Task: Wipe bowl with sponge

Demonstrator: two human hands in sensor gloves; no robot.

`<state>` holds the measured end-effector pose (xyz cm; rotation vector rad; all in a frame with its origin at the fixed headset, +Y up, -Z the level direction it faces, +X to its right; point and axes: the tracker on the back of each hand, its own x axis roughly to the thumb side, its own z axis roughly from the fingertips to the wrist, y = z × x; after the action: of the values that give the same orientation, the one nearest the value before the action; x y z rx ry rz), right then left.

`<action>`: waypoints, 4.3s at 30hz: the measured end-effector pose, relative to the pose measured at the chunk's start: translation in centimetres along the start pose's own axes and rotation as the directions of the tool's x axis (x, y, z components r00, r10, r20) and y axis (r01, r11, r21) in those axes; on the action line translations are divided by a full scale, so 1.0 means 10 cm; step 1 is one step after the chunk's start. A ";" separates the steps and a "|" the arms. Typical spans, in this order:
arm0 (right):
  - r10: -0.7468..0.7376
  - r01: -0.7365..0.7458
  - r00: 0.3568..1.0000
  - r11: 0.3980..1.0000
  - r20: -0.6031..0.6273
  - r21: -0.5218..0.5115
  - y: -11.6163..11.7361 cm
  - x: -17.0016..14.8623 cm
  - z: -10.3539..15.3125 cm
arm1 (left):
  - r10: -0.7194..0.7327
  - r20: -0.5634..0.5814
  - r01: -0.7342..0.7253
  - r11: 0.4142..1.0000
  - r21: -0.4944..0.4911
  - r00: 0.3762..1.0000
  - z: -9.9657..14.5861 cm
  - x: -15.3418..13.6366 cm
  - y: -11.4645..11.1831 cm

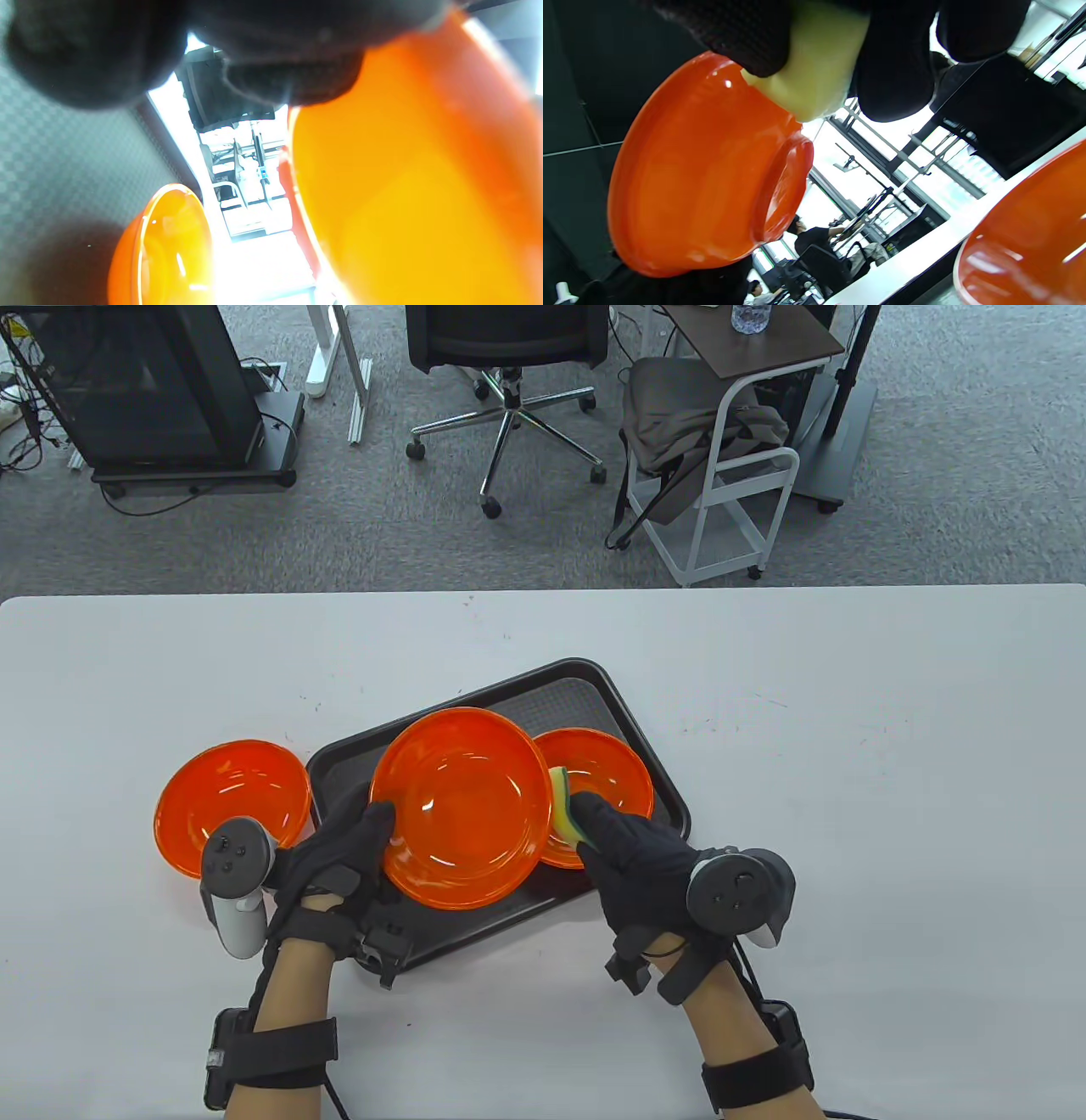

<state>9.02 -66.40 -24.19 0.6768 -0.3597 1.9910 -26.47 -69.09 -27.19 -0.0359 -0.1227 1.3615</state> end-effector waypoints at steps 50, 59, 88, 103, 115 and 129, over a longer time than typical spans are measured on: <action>-0.510 0.540 0.839 0.825 -0.190 0.166 0.65 0.03 0.06 | -0.081 0.115 0.083 0.996 -0.014 0.990 0.06 0.16 -0.48; -0.624 0.672 0.735 0.723 -0.266 0.160 0.75 0.08 0.07 | -0.149 0.055 0.136 0.972 0.193 0.987 0.08 0.12 -0.25; -0.500 0.494 0.866 0.849 0.016 -0.188 0.02 0.01 0.03 | -0.167 0.003 0.165 0.976 0.140 0.986 0.04 0.05 -0.16; -0.571 0.558 0.820 0.812 -0.037 -0.172 0.07 -0.11 0.04 | -0.182 0.116 0.198 0.970 -0.144 0.976 0.02 0.14 -0.54; -0.597 0.598 0.792 0.801 -0.128 -0.036 0.16 -0.17 0.02 | -0.162 0.182 0.199 0.959 -0.202 0.970 0.05 0.18 -0.73; -0.610 0.643 0.760 0.755 -0.224 0.126 0.44 -0.09 0.01 | -0.029 0.165 0.051 0.990 -0.129 0.986 0.04 0.15 -0.64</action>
<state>5.52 -69.24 -24.51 0.6368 0.1696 1.4163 -19.96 -69.01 -26.04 -0.0336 -0.3493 1.3133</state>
